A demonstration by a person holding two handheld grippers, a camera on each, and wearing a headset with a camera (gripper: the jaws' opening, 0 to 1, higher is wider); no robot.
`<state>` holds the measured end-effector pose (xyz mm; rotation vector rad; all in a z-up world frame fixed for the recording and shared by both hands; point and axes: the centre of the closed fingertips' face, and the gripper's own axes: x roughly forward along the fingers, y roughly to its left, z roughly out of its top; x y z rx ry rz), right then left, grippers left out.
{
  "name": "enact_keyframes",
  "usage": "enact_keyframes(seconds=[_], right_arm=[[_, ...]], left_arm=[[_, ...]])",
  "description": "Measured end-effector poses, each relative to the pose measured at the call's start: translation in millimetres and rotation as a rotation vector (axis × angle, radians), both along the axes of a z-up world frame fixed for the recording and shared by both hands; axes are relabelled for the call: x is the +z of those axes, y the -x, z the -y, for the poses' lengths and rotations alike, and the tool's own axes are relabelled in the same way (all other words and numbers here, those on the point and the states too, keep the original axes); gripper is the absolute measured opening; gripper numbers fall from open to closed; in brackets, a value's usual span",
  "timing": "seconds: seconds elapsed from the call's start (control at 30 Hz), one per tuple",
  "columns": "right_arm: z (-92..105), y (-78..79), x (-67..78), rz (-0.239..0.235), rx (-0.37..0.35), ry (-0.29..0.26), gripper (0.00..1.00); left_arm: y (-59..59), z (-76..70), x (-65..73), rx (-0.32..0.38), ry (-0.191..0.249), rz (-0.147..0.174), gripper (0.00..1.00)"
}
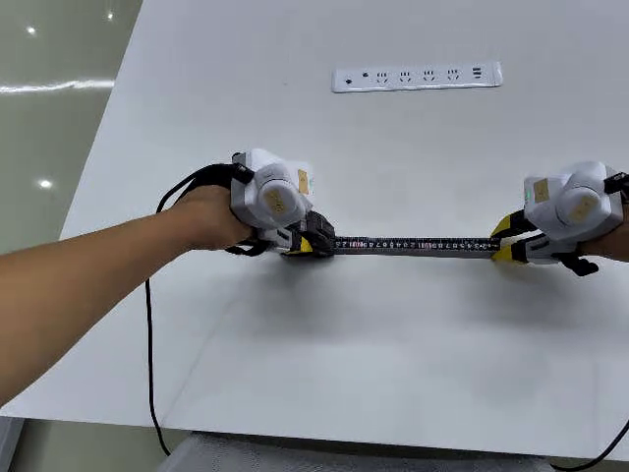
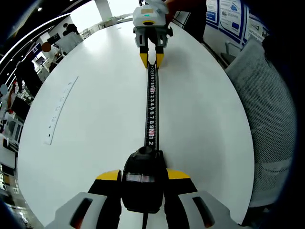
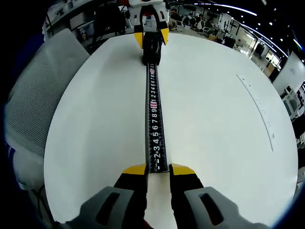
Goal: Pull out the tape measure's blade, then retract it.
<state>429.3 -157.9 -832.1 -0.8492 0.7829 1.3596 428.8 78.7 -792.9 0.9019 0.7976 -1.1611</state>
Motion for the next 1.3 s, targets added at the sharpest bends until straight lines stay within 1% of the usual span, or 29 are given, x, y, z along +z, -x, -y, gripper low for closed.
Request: enact_keyframes(seconds=[0.07,0.13,0.2,0.27,0.3,0.37,0.43,0.57,0.6,0.67,0.7,0.77,0.83,0.87,1.0,1.03,1.1,1.17,1.27,1.3], right_arm=[[-0.4,-1.8,0.3,0.006,-0.019,-0.004,0.17],[-1.2,-3.4,0.5,-0.001,-0.058,-0.017,0.2],[-1.4,-4.2,0.8,-0.01,-0.093,-0.028,0.23],[-1.3,-4.8,1.0,-0.002,-0.103,-0.032,0.24],[-1.0,-4.2,0.9,-0.003,-0.11,-0.032,0.24],[-1.9,-1.8,1.7,-0.014,-0.135,-0.046,0.25],[-1.9,-1.5,3.7,-0.015,-0.162,-0.059,0.25],[0.8,-2.8,6.6,-0.015,-0.227,-0.078,0.27],[1.8,-3.7,8.2,-0.015,-0.257,-0.089,0.27],[2.6,-4.1,10.9,-0.016,-0.29,-0.106,0.28],[3.7,-4.5,12.4,-0.011,-0.31,-0.112,0.29],[4.9,-2.6,15.1,-0.018,-0.35,-0.128,0.3],[6.6,-1.2,17.3,-0.013,-0.374,-0.139,0.31],[6.0,1.3,18.7,-0.015,-0.384,-0.144,0.31],[6.7,6.9,24.1,-0.016,-0.442,-0.171,0.33],[6.6,7.3,26.8,-0.019,-0.482,-0.191,0.34],[7.8,8.6,30.9,-0.005,-0.507,-0.206,0.37],[10.2,11.1,33.4,0.0,-0.537,-0.209,0.39],[12.4,15.7,38.3,0.003,-0.565,-0.216,0.42],[13.3,16.4,40.0,0.005,-0.576,-0.219,0.44]], left_arm=[[-0.2,-0.3,0.0,0.01,0.001,0.009,0.32],[-0.3,-1.0,0.8,0.021,0.002,0.021,0.32],[-0.5,-2.0,2.3,0.044,0.011,0.03,0.32],[-0.2,-3.9,5.3,0.067,0.024,0.032,0.32],[-0.5,-4.3,6.4,0.085,0.037,0.03,0.32],[-1.5,-6.2,9.1,0.123,0.063,0.028,0.33],[-1.6,-8.0,11.7,0.161,0.088,0.022,0.33],[-2.6,-10.6,18.9,0.226,0.132,0.032,0.34],[-2.4,-10.7,21.7,0.249,0.152,0.035,0.35],[-1.1,-10.6,25.4,0.279,0.176,0.034,0.37],[-0.2,-9.5,28.6,0.302,0.199,0.033,0.39],[1.1,-11.7,30.5,0.34,0.211,0.033,0.42],[2.3,-11.4,34.4,0.367,0.234,0.041,0.44],[3.2,-11.5,35.8,0.381,0.244,0.039,0.45],[6.7,-16.3,39.0,0.448,0.262,0.04,0.52],[7.2,-17.7,40.5,0.478,0.276,0.043,0.54],[7.5,-19.9,43.0,0.526,0.306,0.041,0.55],[10.8,-23.1,44.9,0.568,0.314,0.037,0.58],[15.2,-27.0,46.3,0.609,0.323,0.039,0.62],[18.0,-27.1,49.0,0.617,0.328,0.04,0.62]])
